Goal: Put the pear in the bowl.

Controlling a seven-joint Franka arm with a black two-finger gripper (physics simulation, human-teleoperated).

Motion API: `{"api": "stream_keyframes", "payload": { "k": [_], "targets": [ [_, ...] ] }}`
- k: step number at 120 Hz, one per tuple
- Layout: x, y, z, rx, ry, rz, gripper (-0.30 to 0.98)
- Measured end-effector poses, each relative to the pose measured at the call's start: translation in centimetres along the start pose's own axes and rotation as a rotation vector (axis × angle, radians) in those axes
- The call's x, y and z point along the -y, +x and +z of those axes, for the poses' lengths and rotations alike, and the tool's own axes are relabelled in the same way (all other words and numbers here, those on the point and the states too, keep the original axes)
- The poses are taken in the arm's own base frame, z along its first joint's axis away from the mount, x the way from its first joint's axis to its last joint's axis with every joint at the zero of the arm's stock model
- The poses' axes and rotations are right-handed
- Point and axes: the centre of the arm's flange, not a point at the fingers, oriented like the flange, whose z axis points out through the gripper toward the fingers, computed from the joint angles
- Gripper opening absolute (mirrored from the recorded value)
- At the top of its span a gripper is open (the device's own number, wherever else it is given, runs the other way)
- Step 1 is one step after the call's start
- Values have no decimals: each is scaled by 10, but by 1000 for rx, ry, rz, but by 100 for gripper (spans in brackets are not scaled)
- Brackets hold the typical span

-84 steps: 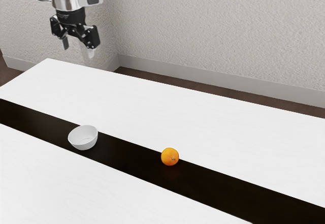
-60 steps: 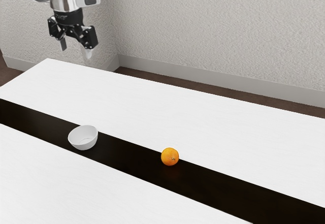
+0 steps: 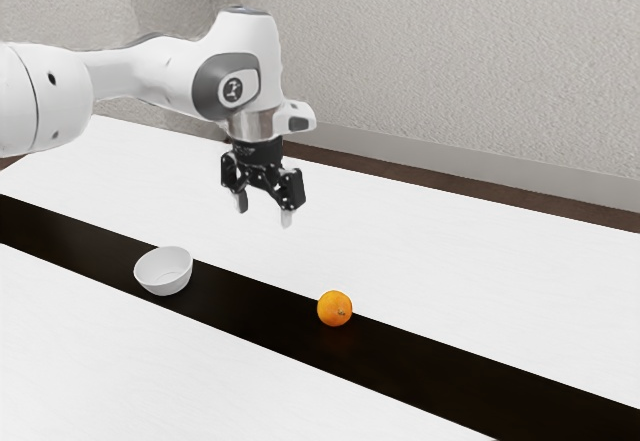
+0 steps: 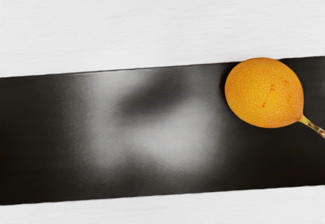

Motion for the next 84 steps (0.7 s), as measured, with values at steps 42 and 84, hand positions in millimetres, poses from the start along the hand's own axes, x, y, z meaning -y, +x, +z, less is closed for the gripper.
{"api": "stream_keyframes", "payload": {
  "k": [42, 84],
  "targets": [
    [-48, 21, 69, 44, -84, 12, 69],
    [-83, 35, 130, 60, -107, 51, 69]
  ]
}}
